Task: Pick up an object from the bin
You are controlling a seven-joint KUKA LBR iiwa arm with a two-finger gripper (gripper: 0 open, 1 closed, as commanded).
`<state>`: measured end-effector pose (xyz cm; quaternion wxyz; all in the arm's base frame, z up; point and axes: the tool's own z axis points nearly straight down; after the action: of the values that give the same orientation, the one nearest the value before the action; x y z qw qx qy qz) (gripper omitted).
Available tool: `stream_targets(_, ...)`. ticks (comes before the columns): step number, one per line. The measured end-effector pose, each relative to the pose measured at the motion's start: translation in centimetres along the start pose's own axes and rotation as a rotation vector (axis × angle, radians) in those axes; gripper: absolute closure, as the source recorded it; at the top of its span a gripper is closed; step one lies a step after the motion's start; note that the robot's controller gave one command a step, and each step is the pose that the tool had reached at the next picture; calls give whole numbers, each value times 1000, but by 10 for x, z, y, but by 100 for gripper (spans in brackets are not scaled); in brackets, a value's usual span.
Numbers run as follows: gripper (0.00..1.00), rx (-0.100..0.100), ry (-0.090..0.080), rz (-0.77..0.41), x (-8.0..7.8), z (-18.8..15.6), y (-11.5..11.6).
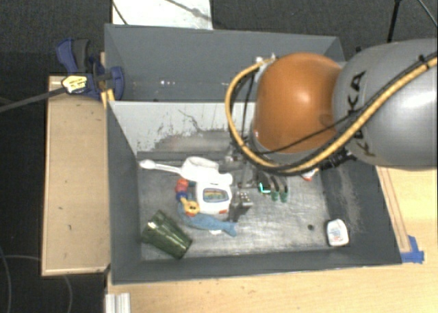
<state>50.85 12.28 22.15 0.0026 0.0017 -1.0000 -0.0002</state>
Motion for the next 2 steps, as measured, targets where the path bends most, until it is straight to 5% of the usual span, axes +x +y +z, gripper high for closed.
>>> stream_targets(1,0,-1,-8,4,-2,-4,-1)
stream_targets(2,0,-2,-13,20,-32,63,1)
